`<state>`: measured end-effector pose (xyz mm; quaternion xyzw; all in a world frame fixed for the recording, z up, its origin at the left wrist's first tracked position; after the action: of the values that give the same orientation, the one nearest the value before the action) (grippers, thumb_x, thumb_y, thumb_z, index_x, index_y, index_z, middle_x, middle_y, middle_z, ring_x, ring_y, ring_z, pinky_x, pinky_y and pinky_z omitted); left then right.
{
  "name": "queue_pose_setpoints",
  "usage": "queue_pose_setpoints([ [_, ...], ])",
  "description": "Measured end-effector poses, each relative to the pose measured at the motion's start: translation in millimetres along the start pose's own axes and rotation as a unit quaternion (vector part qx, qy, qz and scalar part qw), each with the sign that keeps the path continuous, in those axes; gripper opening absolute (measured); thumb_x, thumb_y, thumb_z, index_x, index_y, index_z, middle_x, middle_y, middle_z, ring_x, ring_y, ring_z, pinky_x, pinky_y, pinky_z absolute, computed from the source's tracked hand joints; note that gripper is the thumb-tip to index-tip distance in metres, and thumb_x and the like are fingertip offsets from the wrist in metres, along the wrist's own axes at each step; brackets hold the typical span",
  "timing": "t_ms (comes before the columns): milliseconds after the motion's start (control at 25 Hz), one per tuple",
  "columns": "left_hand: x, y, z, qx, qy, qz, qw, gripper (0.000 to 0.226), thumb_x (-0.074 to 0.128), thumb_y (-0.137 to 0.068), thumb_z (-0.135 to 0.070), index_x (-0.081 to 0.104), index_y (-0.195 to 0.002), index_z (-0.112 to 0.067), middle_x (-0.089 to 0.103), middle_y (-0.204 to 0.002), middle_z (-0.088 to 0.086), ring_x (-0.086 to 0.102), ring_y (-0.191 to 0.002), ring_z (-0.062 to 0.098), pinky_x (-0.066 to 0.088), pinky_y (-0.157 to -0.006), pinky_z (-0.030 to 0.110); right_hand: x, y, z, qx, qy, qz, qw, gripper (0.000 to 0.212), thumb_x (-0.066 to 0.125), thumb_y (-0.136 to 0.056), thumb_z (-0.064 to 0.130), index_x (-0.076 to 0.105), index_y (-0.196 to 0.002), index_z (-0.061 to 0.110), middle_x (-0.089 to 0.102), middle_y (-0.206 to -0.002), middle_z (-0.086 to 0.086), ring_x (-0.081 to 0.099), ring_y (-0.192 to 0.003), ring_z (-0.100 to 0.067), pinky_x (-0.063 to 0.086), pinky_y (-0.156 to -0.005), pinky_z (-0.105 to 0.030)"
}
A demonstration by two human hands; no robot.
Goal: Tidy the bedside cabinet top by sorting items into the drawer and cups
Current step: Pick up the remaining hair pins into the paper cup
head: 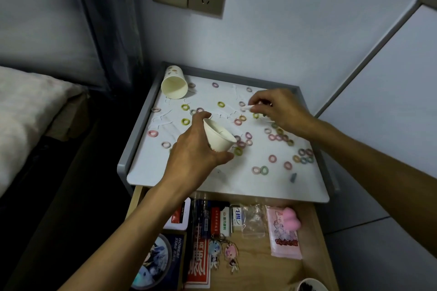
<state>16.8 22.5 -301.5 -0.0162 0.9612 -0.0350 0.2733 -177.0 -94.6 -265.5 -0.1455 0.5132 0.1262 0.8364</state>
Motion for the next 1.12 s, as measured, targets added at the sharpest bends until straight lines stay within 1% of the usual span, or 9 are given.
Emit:
queue_pose_setpoints([
  [160,5.5,-0.2,-2.3,0.010,0.005,0.005,1.000,0.091,0.086,-0.069,-0.029,0.030,-0.141,-0.027,0.053,-0.111,-0.009,0.056,-0.093,0.015,0.047,-0.072,0.028,13.5,24.3,73.6,-0.148,0.017,0.149,0.978,0.015,0.072,-0.085,0.017,0.076,-0.099,0.018,0.068,-0.087,0.014,0.060,-0.073,0.004,0.044,-0.069,-0.010],
  [280,8.2,-0.1,-3.1,0.020,0.008,0.004,1.000,0.093,0.086,-0.069,-0.026,0.029,-0.142,-0.026,0.057,-0.118,-0.007,0.057,-0.097,0.014,0.052,-0.079,0.030,23.6,32.0,81.0,-0.156,-0.029,0.164,0.974,0.019,0.070,-0.086,0.011,0.075,-0.104,0.017,0.067,-0.091,0.015,0.061,-0.077,0.004,0.045,-0.071,-0.011],
  [440,5.6,-0.8,-1.8,0.014,-0.001,-0.012,1.000,0.093,0.088,-0.067,-0.027,0.031,-0.141,-0.028,0.055,-0.123,-0.004,0.052,-0.096,0.012,0.049,-0.078,0.027,4.5,18.8,25.2,-0.026,-0.216,0.055,0.974,0.015,0.065,-0.091,0.011,0.073,-0.103,0.013,0.073,-0.097,0.001,0.070,-0.083,-0.014,0.057,-0.079,-0.025],
  [560,3.9,-2.2,-0.9,0.017,0.014,-0.016,1.000,0.091,0.088,-0.067,-0.026,0.033,-0.139,-0.031,0.053,-0.116,-0.009,0.053,-0.096,0.013,0.045,-0.075,0.023,8.0,-2.5,-57.5,0.092,-0.102,0.000,0.991,0.011,0.065,-0.092,0.020,0.070,-0.100,0.026,0.072,-0.105,-0.003,0.068,-0.091,-0.019,0.056,-0.085,-0.036],
  [640,3.3,-2.9,-0.4,0.018,0.018,-0.018,1.000,0.089,0.088,-0.066,-0.026,0.034,-0.137,-0.031,0.052,-0.113,-0.011,0.054,-0.096,0.013,0.044,-0.072,0.021,20.4,-9.8,-99.7,0.163,0.032,0.049,0.985,0.031,0.066,-0.090,0.033,0.062,-0.121,0.027,0.060,-0.129,-0.008,0.059,-0.111,-0.024,0.048,-0.091,-0.031],
  [720,2.7,-4.1,0.2,0.016,0.023,-0.019,0.999,0.088,0.088,-0.066,-0.025,0.035,-0.135,-0.031,0.054,-0.113,-0.010,0.055,-0.096,0.014,0.043,-0.069,0.017,35.2,-14.6,-120.8,0.177,0.074,0.078,0.978,0.053,0.069,-0.086,0.041,0.053,-0.134,0.027,0.048,-0.138,-0.012,0.048,-0.125,-0.029,0.040,-0.100,-0.034],
  [760,2.2,-4.9,0.8,0.016,0.025,-0.020,0.999,0.087,0.087,-0.066,-0.026,0.035,-0.135,-0.031,0.054,-0.113,-0.009,0.056,-0.097,0.015,0.043,-0.068,0.017,40.1,-16.5,-120.8,0.169,0.070,0.064,0.981,0.053,0.071,-0.085,0.040,0.054,-0.132,0.026,0.048,-0.135,-0.013,0.048,-0.123,-0.030,0.040,-0.100,-0.033],
  [920,2.5,-7.8,1.2,0.010,0.023,-0.019,0.999,0.086,0.087,-0.067,-0.027,0.035,-0.135,-0.031,0.053,-0.113,-0.009,0.056,-0.097,0.016,0.044,-0.071,0.024,47.4,-18.4,-115.8,0.178,0.007,-0.027,0.984,0.021,0.073,-0.085,0.019,0.066,-0.103,0.011,0.062,-0.098,-0.006,0.058,-0.091,-0.022,0.038,-0.073,-0.023],
  [1120,3.8,-7.0,-0.5,0.008,0.026,-0.015,1.000,0.087,0.087,-0.067,-0.026,0.034,-0.137,-0.031,0.051,-0.112,-0.010,0.055,-0.096,0.016,0.044,-0.073,0.024,42.1,-10.9,-117.3,0.188,-0.001,0.003,0.982,0.015,0.075,-0.083,0.017,0.068,-0.095,0.011,0.062,-0.085,0.000,0.057,-0.076,-0.011,0.037,-0.059,-0.011],
])
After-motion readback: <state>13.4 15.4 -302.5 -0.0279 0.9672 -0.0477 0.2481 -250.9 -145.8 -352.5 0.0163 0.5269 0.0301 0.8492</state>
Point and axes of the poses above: each hand's wrist, its own y-axis away from the middle knuckle, its own x-axis out of the palm, z = x × y, the point moved 5 cm from there along -y, towards the middle knuckle
